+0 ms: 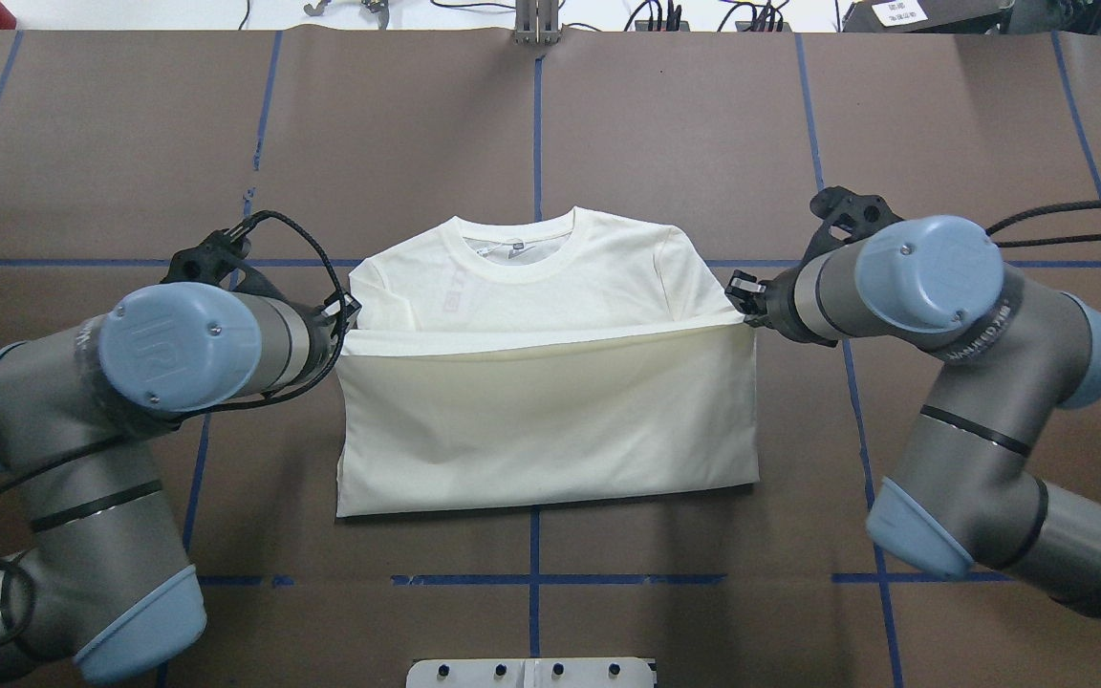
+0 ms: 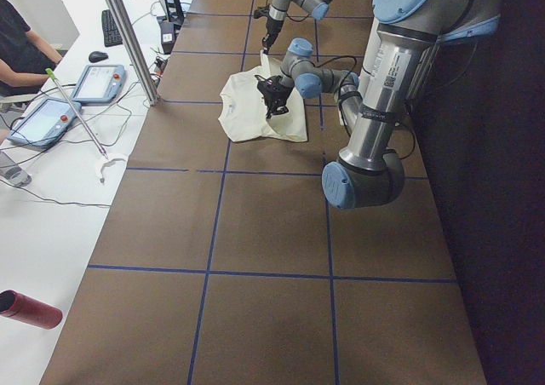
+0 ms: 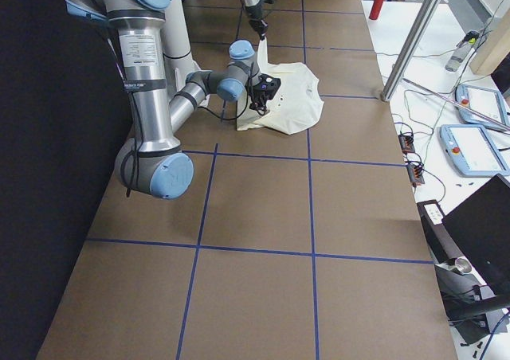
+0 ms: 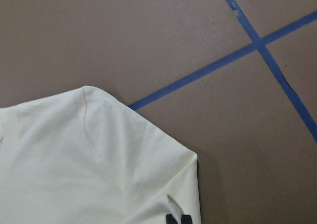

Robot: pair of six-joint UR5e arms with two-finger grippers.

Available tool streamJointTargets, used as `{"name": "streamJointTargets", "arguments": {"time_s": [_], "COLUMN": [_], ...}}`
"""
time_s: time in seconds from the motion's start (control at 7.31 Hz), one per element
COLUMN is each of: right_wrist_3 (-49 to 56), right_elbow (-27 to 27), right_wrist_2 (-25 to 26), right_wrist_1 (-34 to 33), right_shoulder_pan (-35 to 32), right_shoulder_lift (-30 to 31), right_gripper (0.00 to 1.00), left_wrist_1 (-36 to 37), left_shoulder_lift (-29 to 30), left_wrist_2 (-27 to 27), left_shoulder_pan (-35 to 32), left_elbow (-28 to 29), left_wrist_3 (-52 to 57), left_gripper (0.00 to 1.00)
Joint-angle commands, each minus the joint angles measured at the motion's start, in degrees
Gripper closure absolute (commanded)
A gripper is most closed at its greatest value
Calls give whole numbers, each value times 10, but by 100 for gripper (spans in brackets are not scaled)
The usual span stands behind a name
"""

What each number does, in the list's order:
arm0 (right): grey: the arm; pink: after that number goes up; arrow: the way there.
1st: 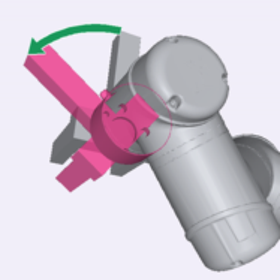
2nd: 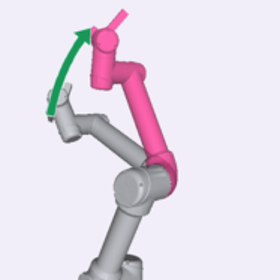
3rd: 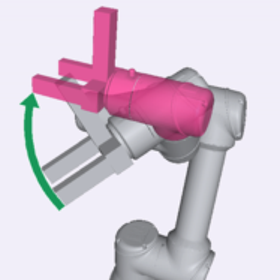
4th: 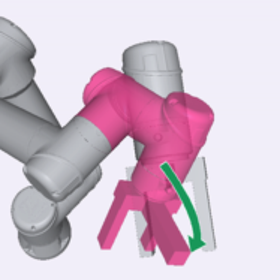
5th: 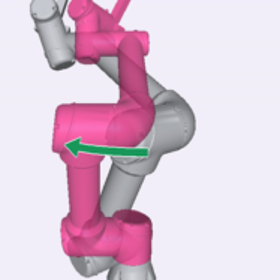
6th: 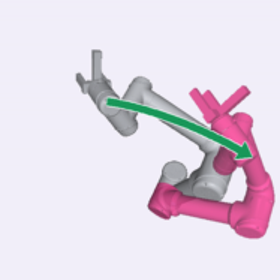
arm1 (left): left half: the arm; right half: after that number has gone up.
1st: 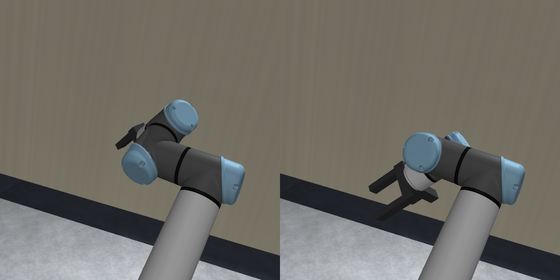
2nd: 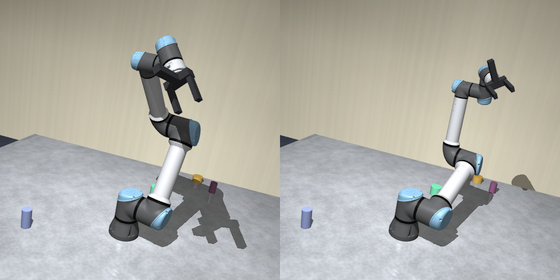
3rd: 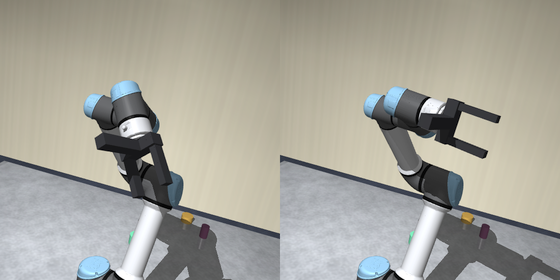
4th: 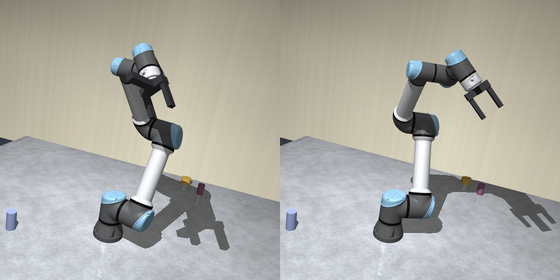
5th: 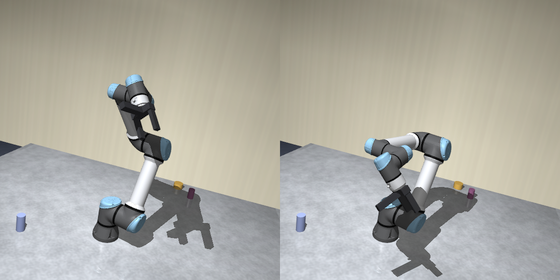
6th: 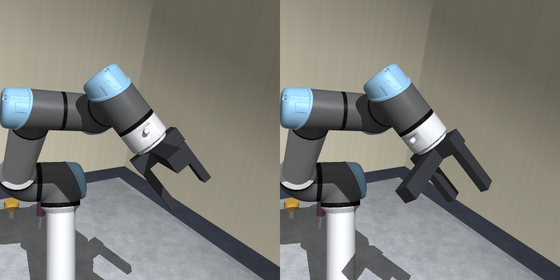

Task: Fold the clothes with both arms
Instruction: 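Lift the hem with both grippers and fold it toward the collar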

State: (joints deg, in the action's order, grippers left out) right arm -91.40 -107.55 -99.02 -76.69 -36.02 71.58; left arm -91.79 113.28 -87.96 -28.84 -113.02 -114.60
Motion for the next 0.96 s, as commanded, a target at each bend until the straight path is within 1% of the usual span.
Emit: {"name": "streamJointTargets", "arguments": {"time_s": [0.0, 0.14, 0.27, 0.41, 0.68, 0.82], "right_wrist_3": [32, 34, 46, 47, 50, 50], "right_elbow": [109, 133, 148, 156, 160, 160], "right_wrist_2": [6, 7, 8, 11, 22, 27], "right_wrist_1": [6, 9, 9, 8, 9, 9], "right_shoulder_pan": [-18, -21, -20, -21, -22, -22], "right_shoulder_lift": [-70, -80, -87, -93, -94, -97], "right_gripper": [100, 100, 100, 100, 100, 100], "left_wrist_1": [-91, -122, -131, -131, -155, -160], "left_shoulder_lift": [29, 35, 42, 46, 46, 46], "left_wrist_2": [10, 21, 31, 31, 31, 31], "left_shoulder_pan": [-31, -34, -34, -34, -40, -41], "left_elbow": [120, 161, 177, 178, 183, 191], "left_wrist_3": [17, 17, 17, 17, 17, 17], "left_gripper": [100, 100, 100, 90, 88, 82]}}
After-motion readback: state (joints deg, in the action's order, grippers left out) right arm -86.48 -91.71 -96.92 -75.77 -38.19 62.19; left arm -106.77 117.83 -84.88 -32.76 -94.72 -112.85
